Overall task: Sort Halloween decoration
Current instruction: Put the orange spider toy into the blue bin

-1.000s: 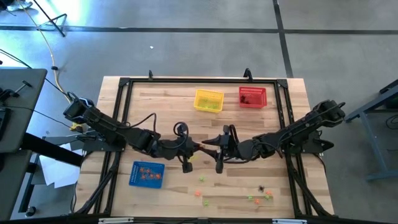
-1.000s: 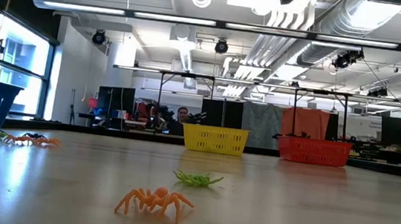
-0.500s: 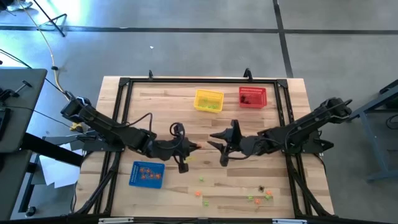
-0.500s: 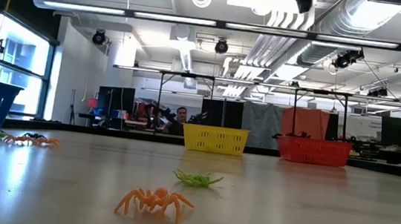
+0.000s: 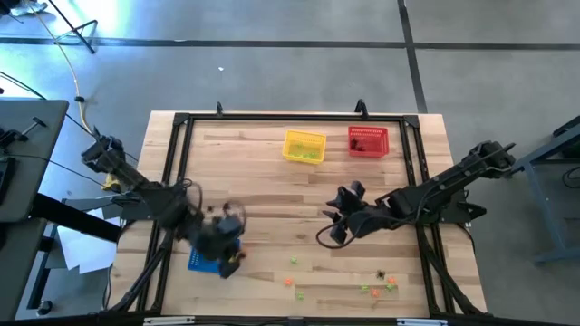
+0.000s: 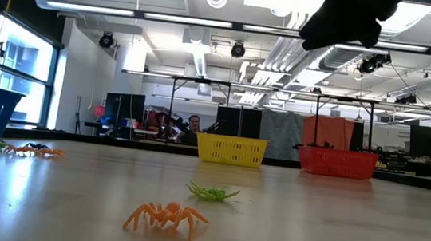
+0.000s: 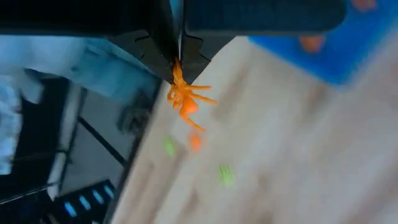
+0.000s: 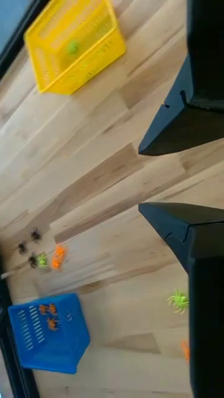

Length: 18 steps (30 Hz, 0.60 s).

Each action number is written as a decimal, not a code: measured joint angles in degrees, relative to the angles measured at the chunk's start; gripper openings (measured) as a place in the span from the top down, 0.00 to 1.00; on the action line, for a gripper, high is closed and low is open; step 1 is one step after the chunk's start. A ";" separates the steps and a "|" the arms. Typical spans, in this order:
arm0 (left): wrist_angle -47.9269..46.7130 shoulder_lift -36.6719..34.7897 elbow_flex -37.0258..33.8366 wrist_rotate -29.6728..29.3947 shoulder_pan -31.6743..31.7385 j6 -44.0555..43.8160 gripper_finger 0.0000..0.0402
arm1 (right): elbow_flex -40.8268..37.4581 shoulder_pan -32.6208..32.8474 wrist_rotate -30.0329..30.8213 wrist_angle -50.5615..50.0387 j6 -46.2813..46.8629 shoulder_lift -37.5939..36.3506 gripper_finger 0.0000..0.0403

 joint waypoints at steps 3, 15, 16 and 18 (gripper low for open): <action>-3.52 0.45 0.00 0.47 -5.15 -12.04 1.00 | -0.02 0.34 0.03 -0.98 1.27 0.00 0.68; -27.75 7.86 -0.04 2.73 -13.74 -32.69 1.00 | 0.00 1.25 0.81 -1.03 1.59 0.58 0.68; -27.99 8.46 -0.04 2.78 -13.74 -32.70 1.00 | 0.00 1.30 0.81 -0.96 1.70 0.55 0.68; -27.84 9.20 -0.04 3.05 -13.67 -32.51 0.98 | 0.00 1.50 0.78 -1.01 1.70 0.55 0.68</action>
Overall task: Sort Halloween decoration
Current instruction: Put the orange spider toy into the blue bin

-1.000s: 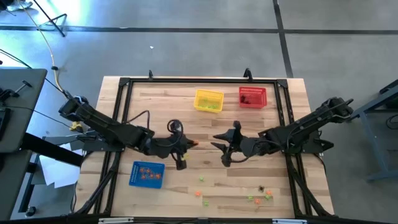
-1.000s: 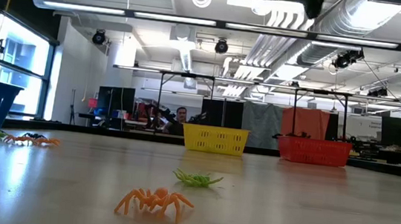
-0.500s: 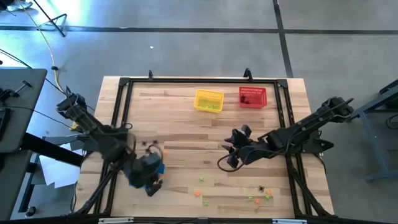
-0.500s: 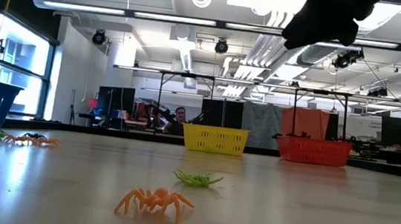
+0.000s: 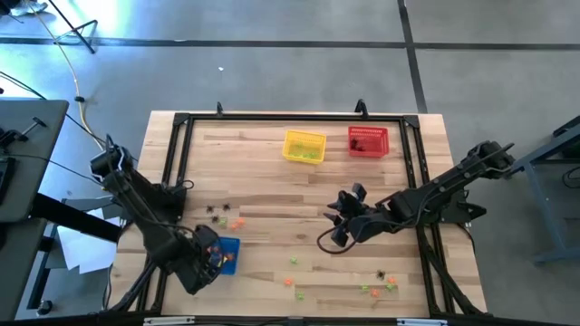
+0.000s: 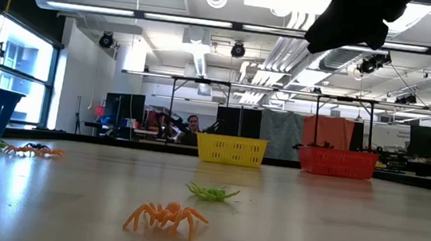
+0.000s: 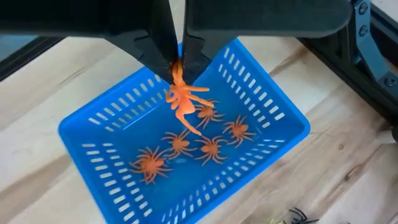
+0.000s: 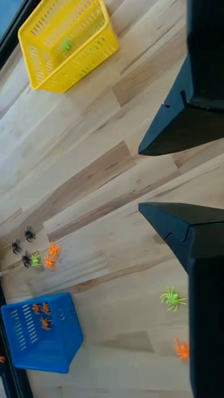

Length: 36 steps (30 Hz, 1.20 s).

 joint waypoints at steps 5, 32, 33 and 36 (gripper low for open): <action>-0.06 1.11 0.00 2.00 0.15 3.83 0.91 | 0.00 0.02 -0.13 0.01 0.00 0.00 0.68; 7.95 3.52 0.04 -10.80 21.07 41.37 0.77 | 0.00 0.02 -0.13 0.01 0.00 0.00 0.68; 8.13 4.05 0.04 -9.92 22.14 42.81 0.77 | 0.00 0.02 -0.16 0.00 0.00 -0.01 0.68; 8.22 5.78 0.04 -7.69 24.43 45.77 0.76 | 0.00 0.02 -1.07 -0.77 -0.01 -0.02 0.68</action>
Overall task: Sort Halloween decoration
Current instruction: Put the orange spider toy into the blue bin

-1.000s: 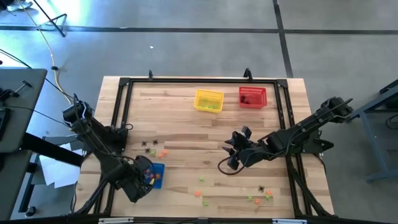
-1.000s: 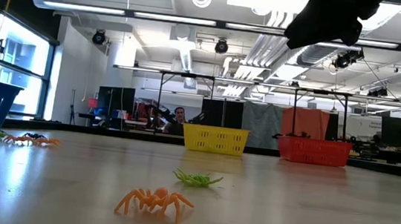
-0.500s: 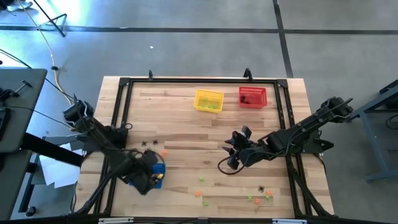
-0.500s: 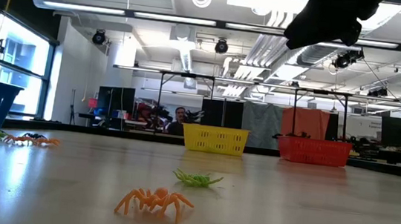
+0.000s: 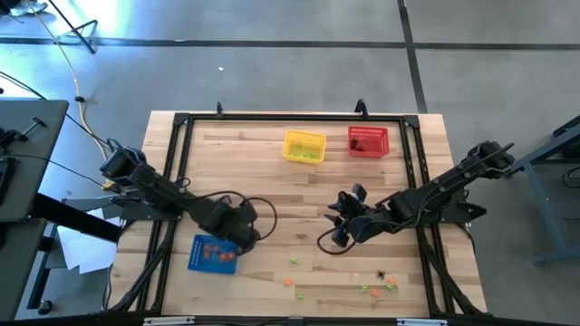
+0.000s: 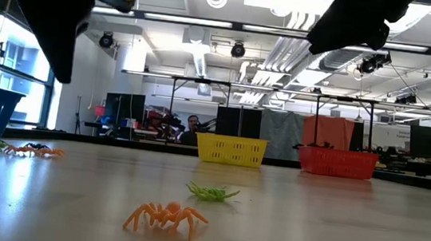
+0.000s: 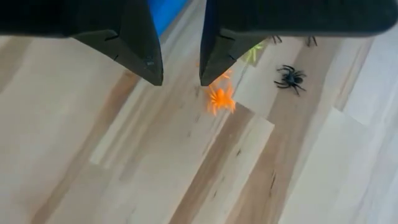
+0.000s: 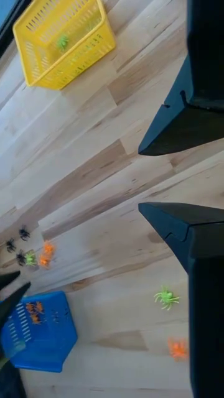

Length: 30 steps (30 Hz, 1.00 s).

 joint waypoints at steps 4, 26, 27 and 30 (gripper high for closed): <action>-0.04 2.95 -0.02 1.07 1.69 3.15 0.74 | 0.00 0.00 -0.74 -1.54 0.01 0.00 0.68; -1.64 11.06 -0.02 3.38 7.63 12.54 0.62 | 0.00 0.00 -0.81 -2.69 -1.50 0.00 0.68; -1.68 11.06 -0.02 3.41 7.67 12.48 0.62 | 0.00 0.00 -0.81 -2.69 -1.50 0.00 0.68; -1.84 11.06 -0.02 3.57 7.67 12.46 0.62 | 0.00 0.00 -0.81 -2.71 -1.50 0.00 0.68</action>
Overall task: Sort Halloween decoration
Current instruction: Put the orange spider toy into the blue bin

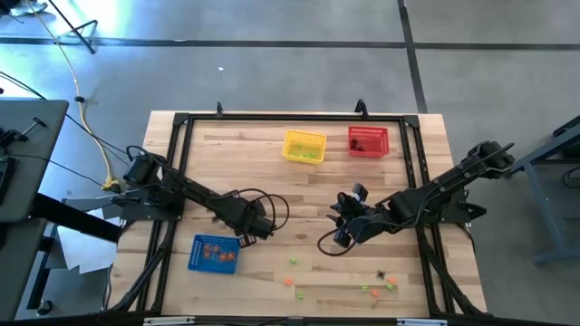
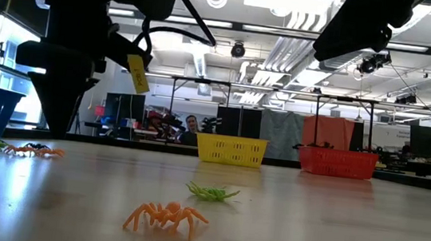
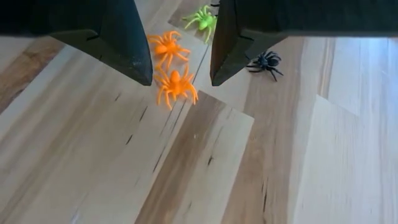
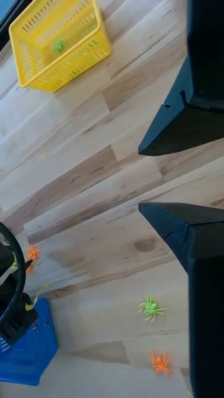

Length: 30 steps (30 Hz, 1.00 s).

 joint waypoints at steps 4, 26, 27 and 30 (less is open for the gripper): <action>-0.28 0.00 0.00 0.00 0.00 -0.26 0.62 | 0.00 0.00 0.00 -0.06 0.00 0.00 0.68; 3.94 -0.10 -6.33 1.60 0.22 -3.42 0.62 | 0.00 0.01 -0.02 -0.48 -0.02 0.00 0.68; 5.01 -0.22 -6.94 1.87 0.30 -3.31 0.62 | 0.00 0.02 -0.02 -0.47 -0.02 0.00 0.68; 7.61 -0.50 -8.57 3.15 0.78 -2.43 0.62 | 0.00 0.02 -0.02 -0.46 0.00 0.00 0.68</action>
